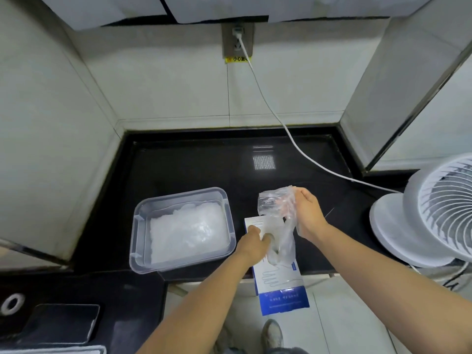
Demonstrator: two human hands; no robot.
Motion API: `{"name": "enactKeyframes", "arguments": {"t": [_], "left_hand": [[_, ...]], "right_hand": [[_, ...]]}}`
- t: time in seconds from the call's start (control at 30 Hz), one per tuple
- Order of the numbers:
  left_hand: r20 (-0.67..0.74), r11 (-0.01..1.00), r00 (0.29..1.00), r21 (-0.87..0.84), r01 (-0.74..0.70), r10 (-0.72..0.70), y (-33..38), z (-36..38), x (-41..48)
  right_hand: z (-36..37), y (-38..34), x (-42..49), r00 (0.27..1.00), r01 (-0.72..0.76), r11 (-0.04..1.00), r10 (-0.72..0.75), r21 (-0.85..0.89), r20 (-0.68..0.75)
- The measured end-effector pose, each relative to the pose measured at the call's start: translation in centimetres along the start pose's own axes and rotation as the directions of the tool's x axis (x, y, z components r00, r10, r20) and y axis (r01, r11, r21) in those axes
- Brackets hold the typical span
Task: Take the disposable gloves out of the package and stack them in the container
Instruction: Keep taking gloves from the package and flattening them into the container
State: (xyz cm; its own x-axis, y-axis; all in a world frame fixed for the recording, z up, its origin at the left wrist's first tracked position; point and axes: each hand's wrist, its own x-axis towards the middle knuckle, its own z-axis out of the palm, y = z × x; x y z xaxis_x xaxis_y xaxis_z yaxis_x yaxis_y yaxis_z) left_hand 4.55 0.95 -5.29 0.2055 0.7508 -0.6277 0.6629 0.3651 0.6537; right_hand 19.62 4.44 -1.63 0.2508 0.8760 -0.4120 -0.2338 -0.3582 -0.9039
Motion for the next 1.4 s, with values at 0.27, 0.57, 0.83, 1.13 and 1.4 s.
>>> {"name": "enactKeyframes", "arguments": {"t": [0.27,0.57,0.83,1.13,1.4], "left_hand": [[-0.105,0.584,0.994,-0.806,-0.096,0.019,4.3,-3.2,-2.3],[-0.328,0.737,0.942,-0.618,-0.273,0.073,3.5,-7.1,-3.2],[-0.367,0.806,0.925,-0.574,-0.144,-0.096,1.2,-10.4,-4.1],[-0.136,0.843,0.985,-0.537,0.016,-0.105,-2.3,-13.7,-6.1],[-0.360,0.830,0.931,-0.538,-0.149,-0.066,-4.3,-15.1,-5.6]], "right_hand": [[0.7,0.6,0.2,0.997,-0.073,0.981,0.075,-0.177,0.004],[3.1,-0.7,0.2,0.977,-0.107,0.959,0.149,-0.261,0.150],[5.7,-1.8,-1.4,0.890,0.179,0.954,-0.052,-0.243,0.453],[9.6,-0.7,-1.0,0.928,0.275,0.914,-0.172,-0.297,0.331],[12.2,-0.8,-1.7,0.891,0.179,0.938,-0.027,-0.297,0.453]]}}
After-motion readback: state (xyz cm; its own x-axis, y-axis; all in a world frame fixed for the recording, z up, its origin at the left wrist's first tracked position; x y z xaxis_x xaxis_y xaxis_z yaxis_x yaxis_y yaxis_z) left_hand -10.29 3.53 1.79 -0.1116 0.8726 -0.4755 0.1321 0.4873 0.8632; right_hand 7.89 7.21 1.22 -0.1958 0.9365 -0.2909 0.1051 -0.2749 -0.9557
